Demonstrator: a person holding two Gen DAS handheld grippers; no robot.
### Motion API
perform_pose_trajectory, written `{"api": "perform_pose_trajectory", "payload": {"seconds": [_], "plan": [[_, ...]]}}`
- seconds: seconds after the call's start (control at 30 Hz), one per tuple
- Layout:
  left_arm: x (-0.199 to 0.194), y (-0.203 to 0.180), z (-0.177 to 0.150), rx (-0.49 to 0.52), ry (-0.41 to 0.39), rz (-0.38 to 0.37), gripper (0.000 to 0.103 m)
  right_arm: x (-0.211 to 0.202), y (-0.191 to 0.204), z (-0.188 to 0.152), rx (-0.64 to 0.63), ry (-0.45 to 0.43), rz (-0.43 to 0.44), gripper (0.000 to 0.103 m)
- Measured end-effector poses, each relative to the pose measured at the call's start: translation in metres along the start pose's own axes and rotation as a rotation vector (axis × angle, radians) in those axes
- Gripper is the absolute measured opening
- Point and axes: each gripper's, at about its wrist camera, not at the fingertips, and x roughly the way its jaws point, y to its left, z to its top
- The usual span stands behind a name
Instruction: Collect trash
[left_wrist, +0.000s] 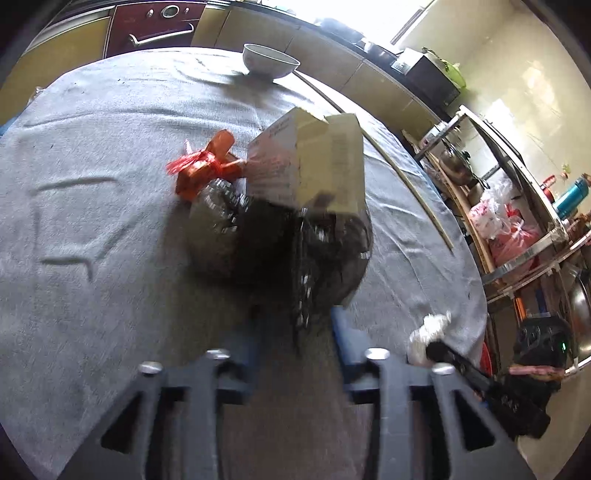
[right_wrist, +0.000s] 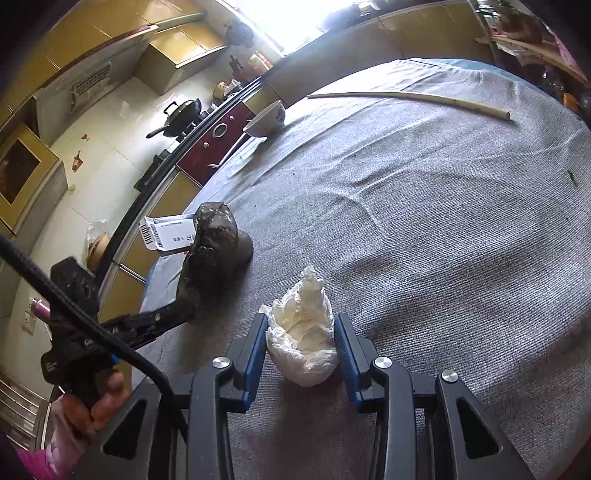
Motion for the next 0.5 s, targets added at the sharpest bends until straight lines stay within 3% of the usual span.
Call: {"api": "perform_pose_trajectory", "payload": {"seconds": [0.07, 0.23, 0.3, 0.33, 0.5], "plan": [[0.008, -0.002, 0.008, -0.020, -0.005, -0.001, 0.053, -0.001, 0.000, -0.001, -0.001, 0.000, 0.004, 0.039], [0.032, -0.007, 0.025, -0.077, -0.001, -0.032, 0.051, 0.000, -0.002, -0.001, -0.004, -0.002, 0.020, 0.039], [0.037, -0.005, 0.029, -0.110, -0.007, -0.062, 0.026, 0.000, -0.002, 0.000, -0.005, -0.001, 0.023, 0.040], [0.041, -0.003, 0.030, -0.124, 0.011, -0.078, 0.000, 0.001, -0.002, 0.000, -0.007, 0.001, 0.022, 0.040], [0.032, 0.006, 0.022, -0.142, -0.021, -0.084, 0.000, 0.001, -0.003, 0.000, -0.008, 0.002, 0.029, 0.040]]}}
